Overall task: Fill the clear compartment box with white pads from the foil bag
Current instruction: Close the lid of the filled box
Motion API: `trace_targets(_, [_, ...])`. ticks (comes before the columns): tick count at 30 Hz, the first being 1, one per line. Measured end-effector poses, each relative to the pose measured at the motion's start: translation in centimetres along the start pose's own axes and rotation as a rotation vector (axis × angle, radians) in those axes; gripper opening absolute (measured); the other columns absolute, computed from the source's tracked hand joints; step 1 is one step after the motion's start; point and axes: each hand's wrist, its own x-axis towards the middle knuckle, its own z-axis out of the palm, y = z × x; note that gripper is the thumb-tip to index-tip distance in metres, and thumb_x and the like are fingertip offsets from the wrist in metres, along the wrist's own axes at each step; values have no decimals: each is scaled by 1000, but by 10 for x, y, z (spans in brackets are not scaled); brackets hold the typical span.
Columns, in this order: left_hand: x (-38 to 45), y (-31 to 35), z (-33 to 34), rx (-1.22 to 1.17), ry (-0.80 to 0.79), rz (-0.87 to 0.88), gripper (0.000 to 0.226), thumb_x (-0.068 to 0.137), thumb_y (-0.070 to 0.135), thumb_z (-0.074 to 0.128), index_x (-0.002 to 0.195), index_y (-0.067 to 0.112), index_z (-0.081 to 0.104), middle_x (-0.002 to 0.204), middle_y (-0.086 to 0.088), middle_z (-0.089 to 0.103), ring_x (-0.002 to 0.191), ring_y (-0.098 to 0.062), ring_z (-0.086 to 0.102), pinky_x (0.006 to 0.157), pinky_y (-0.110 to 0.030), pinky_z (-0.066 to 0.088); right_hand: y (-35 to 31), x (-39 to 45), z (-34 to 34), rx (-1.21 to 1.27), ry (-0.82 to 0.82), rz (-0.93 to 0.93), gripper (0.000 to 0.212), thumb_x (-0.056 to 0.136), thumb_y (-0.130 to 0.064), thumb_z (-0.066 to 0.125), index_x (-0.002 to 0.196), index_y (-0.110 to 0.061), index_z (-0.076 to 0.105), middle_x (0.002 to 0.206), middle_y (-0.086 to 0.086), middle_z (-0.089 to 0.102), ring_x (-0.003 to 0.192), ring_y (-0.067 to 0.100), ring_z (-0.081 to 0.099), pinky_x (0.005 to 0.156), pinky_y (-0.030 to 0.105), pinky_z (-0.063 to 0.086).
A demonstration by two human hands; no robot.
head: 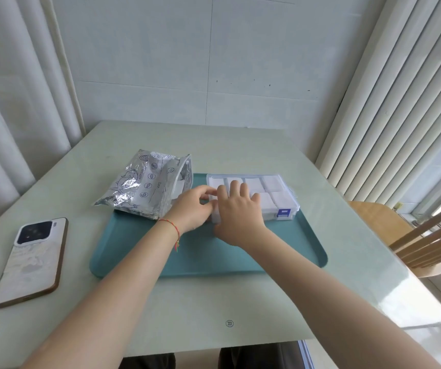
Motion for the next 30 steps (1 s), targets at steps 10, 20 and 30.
trace_targets(10, [-3, 8, -4, 109, -17, 5, 15, 93, 21, 59, 104, 31, 62, 114, -5, 58, 89, -25, 67, 75, -39, 60, 43, -4, -19, 142, -108, -135, 33, 94, -24, 52, 125, -12, 55, 118, 7, 50, 113, 24, 47, 74, 31, 41])
trace_targets(20, [-3, 18, 0, 352, -99, -10, 16, 98, 25, 45, 110, 32, 53, 107, -5, 59, 84, -26, 65, 79, -38, 53, 51, 3, -19, 358, -93, -39, 37, 88, -33, 68, 123, -25, 62, 119, -4, 58, 110, 19, 55, 88, 33, 47])
trace_targets(30, [-10, 40, -44, 779, 365, -28, 48, 79, 47, 68, 110, 15, 49, 114, -7, 50, 95, -29, 57, 68, -32, 41, 51, 36, -51, 693, -121, 19, 16, 89, -30, 59, 96, -21, 71, 96, -10, 69, 93, 11, 63, 82, 27, 53])
